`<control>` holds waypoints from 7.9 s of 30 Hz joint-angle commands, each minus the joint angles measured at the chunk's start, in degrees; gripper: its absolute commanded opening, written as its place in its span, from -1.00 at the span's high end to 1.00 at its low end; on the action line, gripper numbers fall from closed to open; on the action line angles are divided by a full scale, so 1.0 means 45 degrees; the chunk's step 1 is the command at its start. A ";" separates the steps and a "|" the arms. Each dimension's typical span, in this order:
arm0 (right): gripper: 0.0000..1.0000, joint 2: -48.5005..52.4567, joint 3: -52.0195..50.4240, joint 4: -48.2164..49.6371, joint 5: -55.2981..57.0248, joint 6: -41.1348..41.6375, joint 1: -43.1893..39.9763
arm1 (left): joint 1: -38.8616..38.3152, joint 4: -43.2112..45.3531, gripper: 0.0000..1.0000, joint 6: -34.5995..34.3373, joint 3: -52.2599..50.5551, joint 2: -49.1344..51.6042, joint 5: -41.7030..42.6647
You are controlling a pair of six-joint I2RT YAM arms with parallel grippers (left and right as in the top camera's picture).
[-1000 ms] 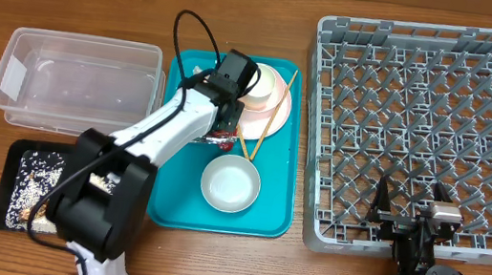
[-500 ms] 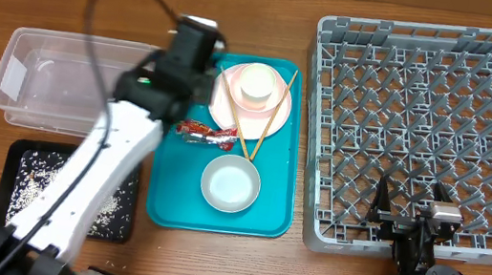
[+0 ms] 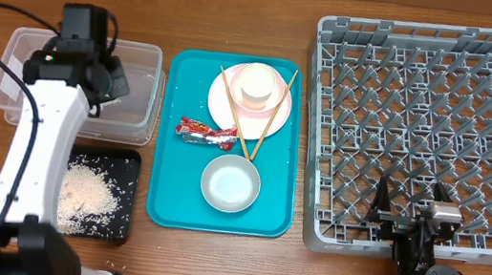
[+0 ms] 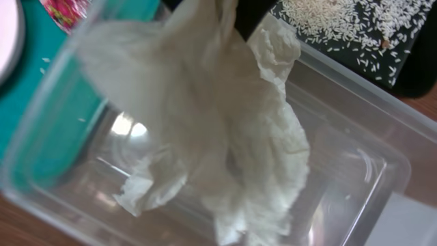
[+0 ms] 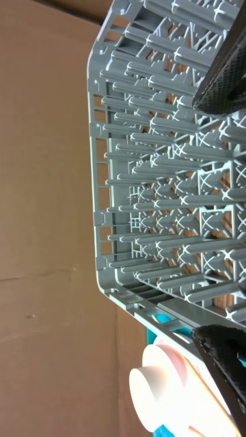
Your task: Sort waste into correct bins and load items into the dishwasher
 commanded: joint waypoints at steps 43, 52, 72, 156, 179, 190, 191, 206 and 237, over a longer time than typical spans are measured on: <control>-1.00 -0.0136 -0.0131 0.0073 -0.0019 -0.0010 -0.0024 | -0.6975 0.0384 -0.04 -1.3512 -0.0850 0.2356 0.0044; -1.00 -0.0136 -0.0131 0.0073 -0.0019 -0.0010 -0.0024 | -0.6926 0.0486 -0.04 -1.3838 -0.0850 0.3614 -0.0010; -1.00 -0.0136 -0.0131 0.0073 -0.0019 -0.0010 -0.0024 | -0.6936 0.1773 -0.01 -1.4649 -0.2016 0.3687 -0.0306; -1.00 -0.0136 -0.0131 0.0073 -0.0019 -0.0010 -0.0024 | -0.0860 0.0447 0.90 -0.5960 -0.0675 0.0092 -0.3973; -1.00 -0.0136 -0.0131 0.0073 -0.0019 -0.0010 -0.0024 | -0.1035 -0.0180 -0.09 -0.2764 0.1617 0.0199 -0.0670; -1.00 -0.0136 -0.0131 0.0073 -0.0019 -0.0010 -0.0024 | -0.2701 -0.0670 0.04 -0.1889 0.1564 -0.0160 0.5625; -1.00 -0.0136 -0.0131 0.0073 -0.0019 -0.0010 -0.0024 | -0.2943 -0.0520 0.05 -0.2006 0.1486 -0.0087 0.5513; -1.00 -0.0136 -0.0131 0.0073 -0.0019 -0.0010 -0.0024 | -0.6455 0.1443 0.38 -0.4838 0.1107 0.2409 0.2803; -1.00 -0.0136 -0.0131 0.0073 -0.0019 -0.0010 -0.0024 | -0.6975 0.2443 0.56 -0.5498 0.1107 0.5668 0.2375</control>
